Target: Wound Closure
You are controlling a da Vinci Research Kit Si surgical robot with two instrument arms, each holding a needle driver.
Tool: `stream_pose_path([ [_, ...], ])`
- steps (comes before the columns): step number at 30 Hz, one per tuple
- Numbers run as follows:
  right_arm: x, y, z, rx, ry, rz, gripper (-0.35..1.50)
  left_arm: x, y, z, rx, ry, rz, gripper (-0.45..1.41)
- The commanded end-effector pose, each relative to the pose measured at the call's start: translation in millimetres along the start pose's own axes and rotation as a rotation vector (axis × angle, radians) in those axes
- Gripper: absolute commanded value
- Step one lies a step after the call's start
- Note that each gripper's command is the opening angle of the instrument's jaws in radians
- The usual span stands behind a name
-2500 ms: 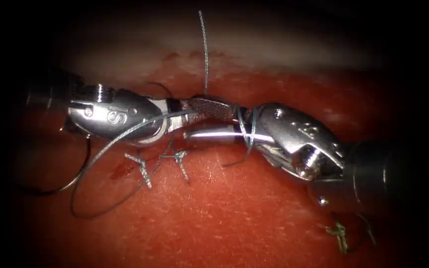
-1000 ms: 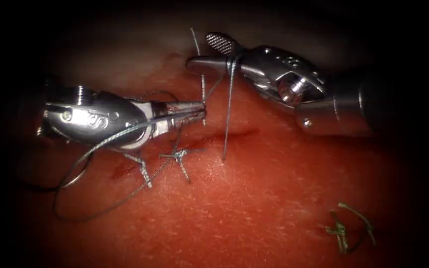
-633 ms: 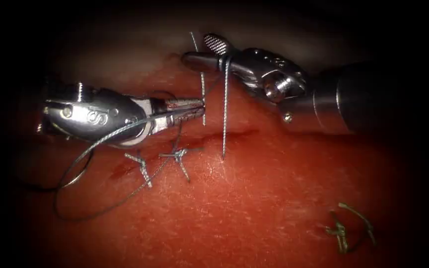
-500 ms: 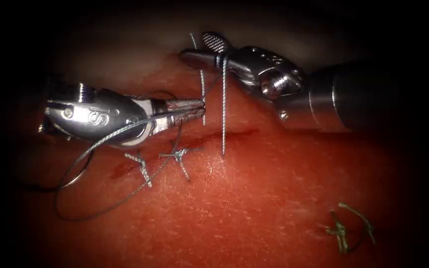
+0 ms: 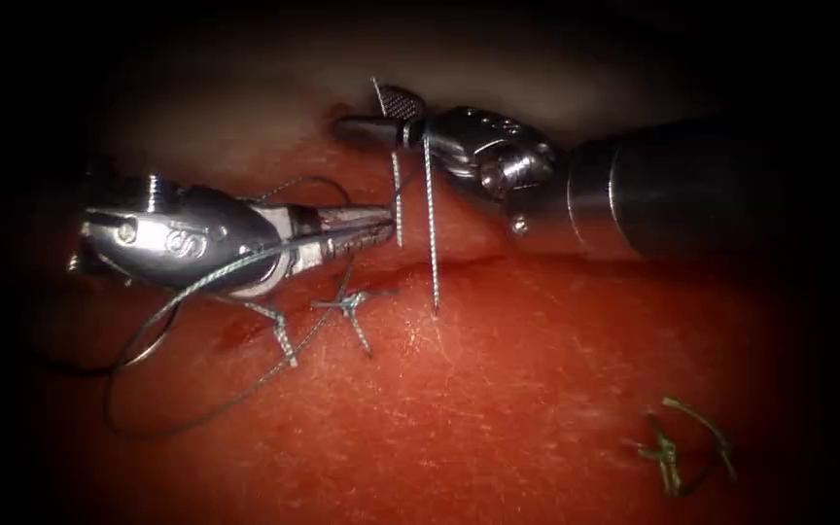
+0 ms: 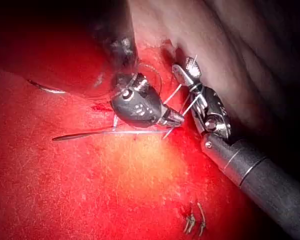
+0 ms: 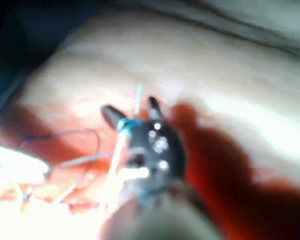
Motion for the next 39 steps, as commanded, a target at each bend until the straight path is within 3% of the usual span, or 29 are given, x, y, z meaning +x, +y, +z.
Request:
stream_pose_path([
  [1, -0.5, -0.4, 0.6, 0.02, -0.012, -0.004, 0.18, -0.4, 0.6, 0.5, -0.002, 0.001, -0.001, -0.35],
  [2, -0.6, -0.7, 0.3, 0.077, -0.053, -0.011, -0.35, -0.5, 0.5, 0.5, -0.003, 0.002, -0.001, -0.35],
  [15, 0.7, -3.7, -2.4, 0.095, -0.042, -0.15, -0.35, -2.1, -2.3, 0.2, 0.034, -0.069, -0.005, -0.35],
  [20, 0.4, -3.5, -3.4, 0.106, -0.044, -0.189, -0.35, -2.3, -4.1, 0.5, 0.072, -0.156, -0.01, -0.35],
  [28, -2.0, -6.0, -6.3, 0.135, -0.063, -0.22, -0.35, -2.9, -11.2, 0.3, 0.166, -0.375, 0.123, -0.35],
  [33, -4.0, -7.3, -8.7, 0.148, -0.068, -0.235, -0.35, -1.0, -15.3, -1.5, 0.228, -0.478, 0.185, -0.35],
  [39, -5.2, -6.9, -10.3, 0.138, -0.07, -0.251, -0.35, 3.4, -18.6, -3.6, 0.239, -0.485, 0.284, -0.35],
])
